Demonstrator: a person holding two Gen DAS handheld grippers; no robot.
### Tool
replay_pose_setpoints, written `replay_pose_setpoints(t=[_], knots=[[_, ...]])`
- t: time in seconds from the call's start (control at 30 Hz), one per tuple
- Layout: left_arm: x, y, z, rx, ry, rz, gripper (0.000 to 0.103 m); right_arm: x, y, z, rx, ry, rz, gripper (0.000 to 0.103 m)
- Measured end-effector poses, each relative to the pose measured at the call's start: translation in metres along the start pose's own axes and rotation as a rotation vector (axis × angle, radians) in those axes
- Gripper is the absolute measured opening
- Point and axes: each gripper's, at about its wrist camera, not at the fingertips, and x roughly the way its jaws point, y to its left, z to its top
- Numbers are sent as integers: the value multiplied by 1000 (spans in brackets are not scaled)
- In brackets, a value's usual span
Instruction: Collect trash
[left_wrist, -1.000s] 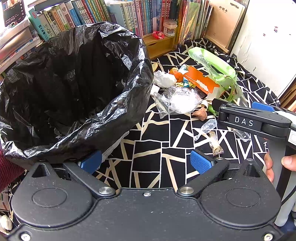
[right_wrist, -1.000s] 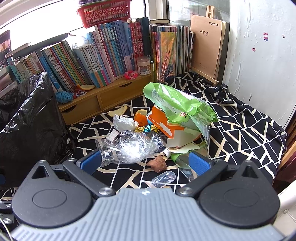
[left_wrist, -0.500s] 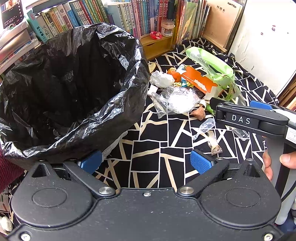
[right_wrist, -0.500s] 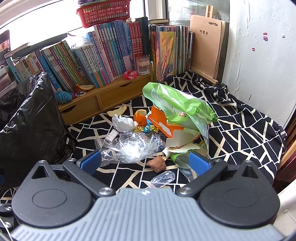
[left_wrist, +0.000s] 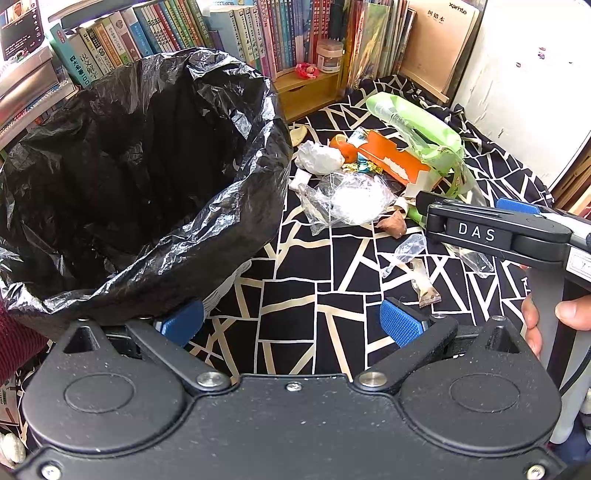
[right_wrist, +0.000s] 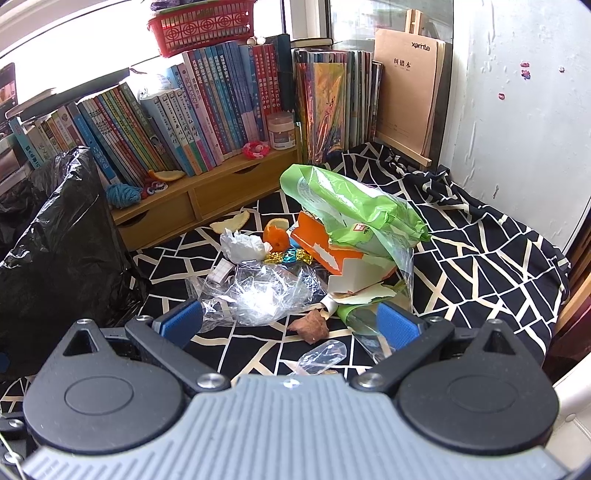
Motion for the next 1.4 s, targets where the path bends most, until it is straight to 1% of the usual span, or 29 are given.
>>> replay_pose_setpoints(t=[0.3, 0.43, 0.5, 0.57, 0.63, 0.73, 0.83, 0.93, 1.1, 1.17, 1.23, 1.27, 1.33, 1.4], knots=[[-2, -2, -1, 8, -7, -7, 102, -1, -1, 0, 0, -1, -4, 103], [-3, -3, -1, 20, -11, -21, 102, -3, -3, 1, 6, -8, -12, 103], [-6, -6, -2, 38, -16, -48, 102, -5, -6, 2, 17, -25, -30, 103], [-11, -9, -4, 61, -28, -93, 102, -9, -12, 5, 44, -54, -56, 103], [-19, -12, -6, 92, -53, -154, 102, -13, -21, 8, 100, -90, -77, 103], [-34, -15, -8, 126, -106, -244, 101, -20, -37, 12, 191, -138, -101, 103], [-49, -16, -6, 122, -169, -281, 98, -26, -46, 13, 237, -185, -129, 103], [-62, -12, 0, 112, -229, -259, 97, -29, -50, 13, 255, -212, -147, 103], [-79, 5, 12, 96, -313, -217, 95, -29, -46, 13, 232, -210, -161, 103], [-81, 17, 16, 90, -332, -187, 91, -28, -39, 12, 198, -216, -174, 103], [-79, 28, 19, 75, -346, -133, 91, -27, -32, 11, 148, -225, -193, 103], [-75, 33, 21, 68, -341, -98, 91, -26, -28, 11, 125, -225, -202, 103], [-62, 38, 23, 62, -299, -47, 88, -24, -22, 10, 90, -219, -208, 103], [-49, 42, 23, 61, -256, -34, 82, -22, -19, 10, 76, -203, -184, 103]])
